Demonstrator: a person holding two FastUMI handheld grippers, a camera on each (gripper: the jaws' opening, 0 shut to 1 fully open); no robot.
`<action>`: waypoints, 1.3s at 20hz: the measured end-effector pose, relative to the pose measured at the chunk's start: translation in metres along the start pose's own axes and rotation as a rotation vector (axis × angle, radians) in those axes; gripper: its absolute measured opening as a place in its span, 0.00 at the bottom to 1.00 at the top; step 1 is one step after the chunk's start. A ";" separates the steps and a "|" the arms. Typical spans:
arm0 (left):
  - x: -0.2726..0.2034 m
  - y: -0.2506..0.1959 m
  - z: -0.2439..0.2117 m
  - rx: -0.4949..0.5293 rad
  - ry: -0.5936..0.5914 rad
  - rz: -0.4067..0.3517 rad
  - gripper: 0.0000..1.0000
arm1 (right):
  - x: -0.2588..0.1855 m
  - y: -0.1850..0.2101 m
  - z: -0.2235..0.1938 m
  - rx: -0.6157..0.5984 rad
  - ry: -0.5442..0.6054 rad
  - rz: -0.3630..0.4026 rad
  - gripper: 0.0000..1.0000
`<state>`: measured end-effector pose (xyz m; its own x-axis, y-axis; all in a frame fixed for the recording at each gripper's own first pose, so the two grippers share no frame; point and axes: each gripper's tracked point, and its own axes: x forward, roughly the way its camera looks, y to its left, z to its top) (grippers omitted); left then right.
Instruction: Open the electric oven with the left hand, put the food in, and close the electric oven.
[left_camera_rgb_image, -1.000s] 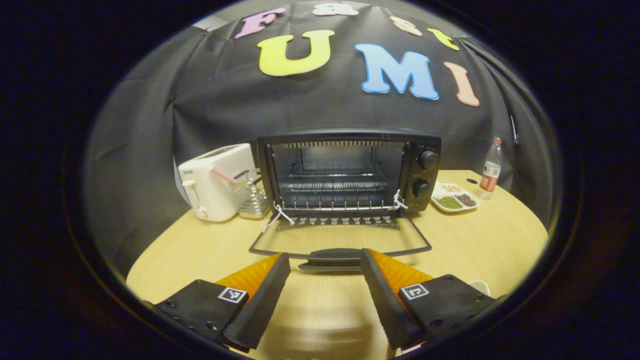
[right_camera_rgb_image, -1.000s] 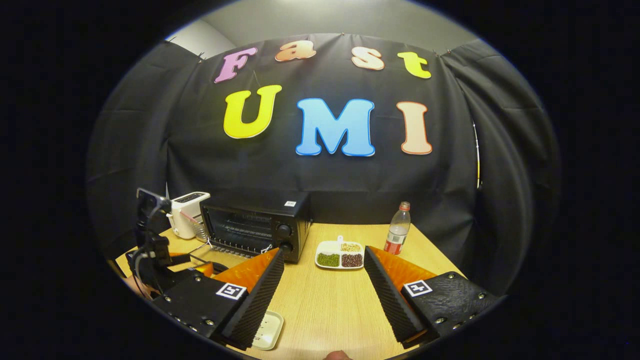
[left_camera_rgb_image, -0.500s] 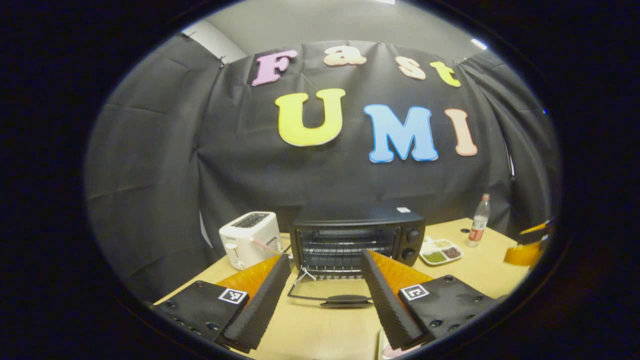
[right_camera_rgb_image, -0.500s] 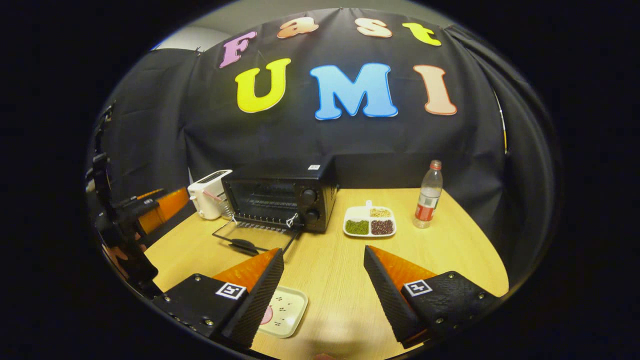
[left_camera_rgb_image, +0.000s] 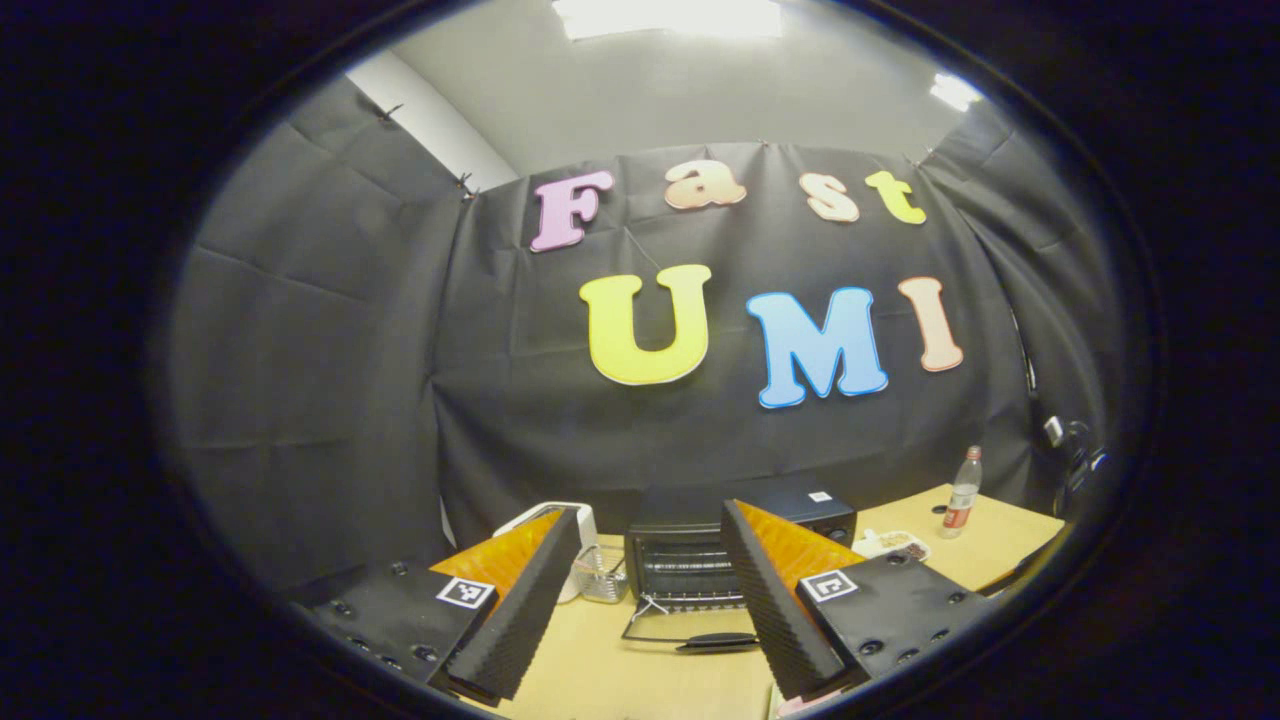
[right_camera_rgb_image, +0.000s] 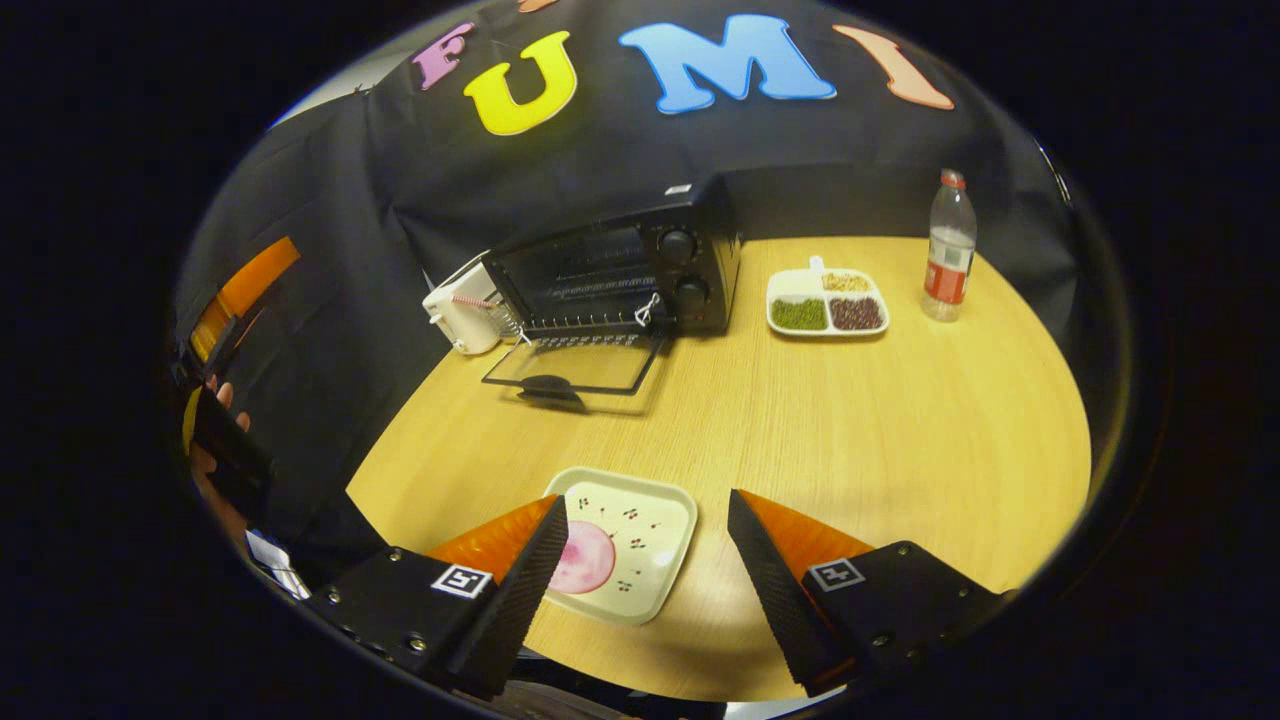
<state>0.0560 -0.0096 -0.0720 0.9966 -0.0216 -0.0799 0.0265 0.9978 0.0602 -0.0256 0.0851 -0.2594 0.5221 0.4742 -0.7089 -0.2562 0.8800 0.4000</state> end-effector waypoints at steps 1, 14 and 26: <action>-0.003 0.003 0.002 -0.001 -0.002 0.006 1.00 | 0.005 0.002 -0.007 0.019 0.031 0.016 0.99; -0.027 0.041 0.008 0.011 -0.026 0.085 1.00 | 0.049 -0.010 -0.063 0.260 0.415 0.080 0.97; -0.021 0.047 -0.007 -0.008 0.006 0.102 1.00 | 0.063 -0.031 -0.069 0.439 0.527 0.094 0.13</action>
<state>0.0354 0.0381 -0.0740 0.9936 0.0804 -0.0793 -0.0757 0.9953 0.0604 -0.0407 0.0900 -0.3564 0.0204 0.5960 -0.8027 0.1303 0.7945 0.5932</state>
